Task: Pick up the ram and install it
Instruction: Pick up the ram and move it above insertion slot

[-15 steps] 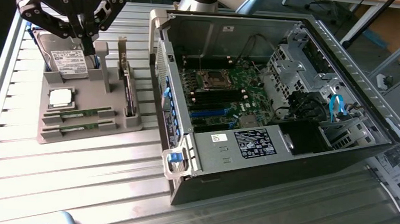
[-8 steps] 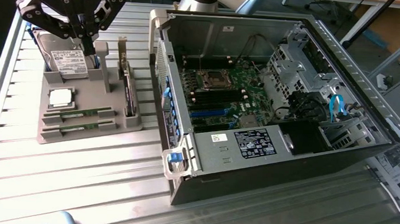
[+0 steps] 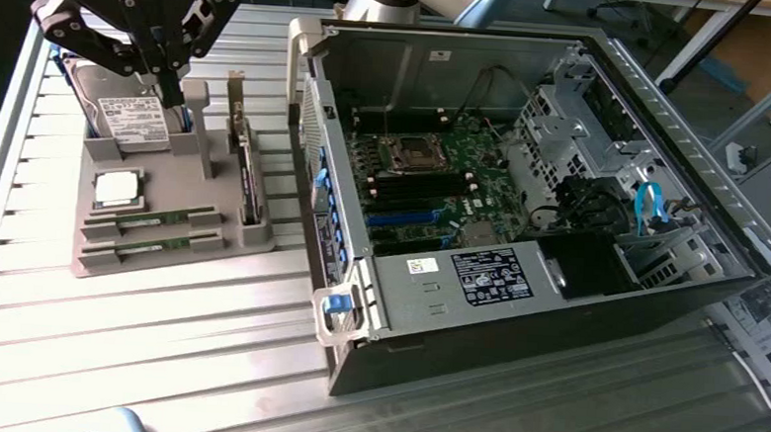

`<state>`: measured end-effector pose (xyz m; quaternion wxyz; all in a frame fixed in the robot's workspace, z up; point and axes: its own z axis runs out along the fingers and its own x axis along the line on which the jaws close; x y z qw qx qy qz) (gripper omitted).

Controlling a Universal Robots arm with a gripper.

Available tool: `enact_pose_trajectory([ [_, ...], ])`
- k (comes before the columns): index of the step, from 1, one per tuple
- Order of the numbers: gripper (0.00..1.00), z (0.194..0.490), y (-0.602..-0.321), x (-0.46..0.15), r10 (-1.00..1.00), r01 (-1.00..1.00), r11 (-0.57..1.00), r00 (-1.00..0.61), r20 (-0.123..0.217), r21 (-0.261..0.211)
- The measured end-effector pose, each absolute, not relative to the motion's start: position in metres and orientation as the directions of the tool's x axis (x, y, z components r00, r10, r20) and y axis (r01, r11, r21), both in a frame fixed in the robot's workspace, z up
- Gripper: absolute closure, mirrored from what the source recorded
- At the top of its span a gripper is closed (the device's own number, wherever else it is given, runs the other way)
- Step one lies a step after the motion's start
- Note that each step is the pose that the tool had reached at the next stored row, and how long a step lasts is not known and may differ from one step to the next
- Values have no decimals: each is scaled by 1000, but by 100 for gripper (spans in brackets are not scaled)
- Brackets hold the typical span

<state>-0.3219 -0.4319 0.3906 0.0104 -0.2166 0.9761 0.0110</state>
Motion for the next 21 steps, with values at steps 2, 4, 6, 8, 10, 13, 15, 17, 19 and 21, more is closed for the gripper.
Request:
enact_pose_trajectory([
  [2, 89, 391, -432, -322, -440, -440, 898, -898, -25, 17],
  [4, 89, 391, -432, -322, -453, -453, 891, -891, -25, 16],
  [6, 89, 391, -432, -322, -463, -464, 886, -886, -25, 16],
  [8, 89, 391, -432, -322, -474, -474, 880, -880, -25, 16],
  [10, 89, 391, -432, -322, -487, -487, 873, -873, -24, 16],
  [13, 89, 391, -432, -322, -517, -518, 855, -856, -24, 15],
  [15, 89, 391, -432, -322, -527, -527, 850, -850, -24, 15],
  [17, 89, 391, -432, -322, -537, -538, 843, -843, -24, 14],
  [19, 89, 391, -432, -322, -547, -547, 837, -837, -23, 14],
  [21, 89, 391, -432, -322, -557, -557, 830, -830, -23, 14],
])
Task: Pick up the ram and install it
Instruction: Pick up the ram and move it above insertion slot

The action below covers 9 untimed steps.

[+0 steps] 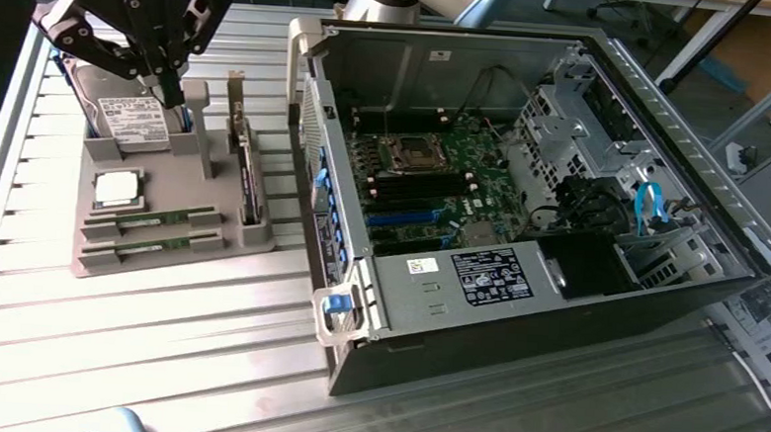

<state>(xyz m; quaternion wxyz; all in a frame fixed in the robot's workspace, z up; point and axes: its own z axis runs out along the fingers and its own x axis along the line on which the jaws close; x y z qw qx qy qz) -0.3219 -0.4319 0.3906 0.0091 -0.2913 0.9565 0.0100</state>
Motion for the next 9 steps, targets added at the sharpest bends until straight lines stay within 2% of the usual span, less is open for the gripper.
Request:
enact_pose_trajectory([
  [9, 89, 391, -432, -322, -599, -600, 800, -800, -23, 13],
])
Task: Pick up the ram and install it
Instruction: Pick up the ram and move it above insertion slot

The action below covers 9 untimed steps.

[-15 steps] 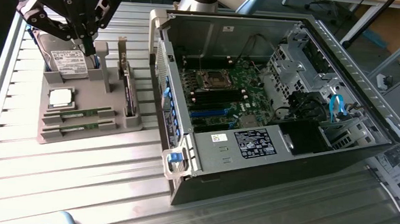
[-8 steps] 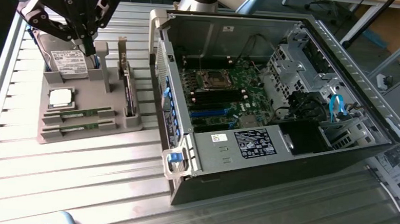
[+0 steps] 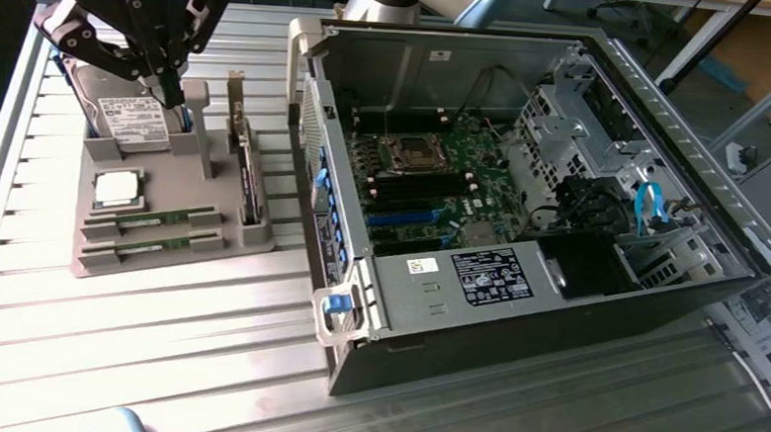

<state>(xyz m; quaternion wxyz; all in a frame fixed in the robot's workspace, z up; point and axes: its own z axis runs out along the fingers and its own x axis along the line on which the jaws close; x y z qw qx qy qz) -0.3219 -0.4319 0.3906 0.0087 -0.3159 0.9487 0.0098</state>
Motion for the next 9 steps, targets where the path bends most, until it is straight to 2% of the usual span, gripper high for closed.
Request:
enact_pose_trajectory([
  [9, 89, 391, -432, -322, -640, -641, 768, -768, -22, 12],
])
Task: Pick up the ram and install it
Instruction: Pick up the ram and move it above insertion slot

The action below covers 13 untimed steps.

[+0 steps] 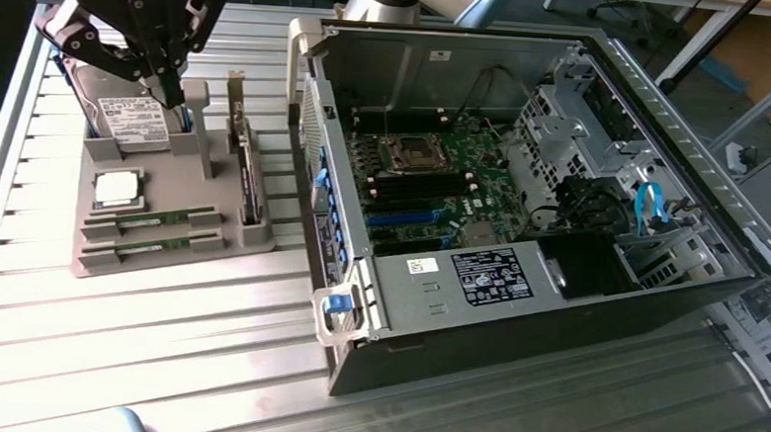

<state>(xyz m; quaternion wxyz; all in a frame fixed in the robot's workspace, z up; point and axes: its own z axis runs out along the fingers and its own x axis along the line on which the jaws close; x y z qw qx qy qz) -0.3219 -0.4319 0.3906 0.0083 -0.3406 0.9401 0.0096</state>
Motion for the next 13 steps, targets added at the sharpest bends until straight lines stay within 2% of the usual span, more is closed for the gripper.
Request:
enact_pose_trajectory([
  [13, 89, 391, -432, -322, -708, -708, 706, -706, -21, 11],
])
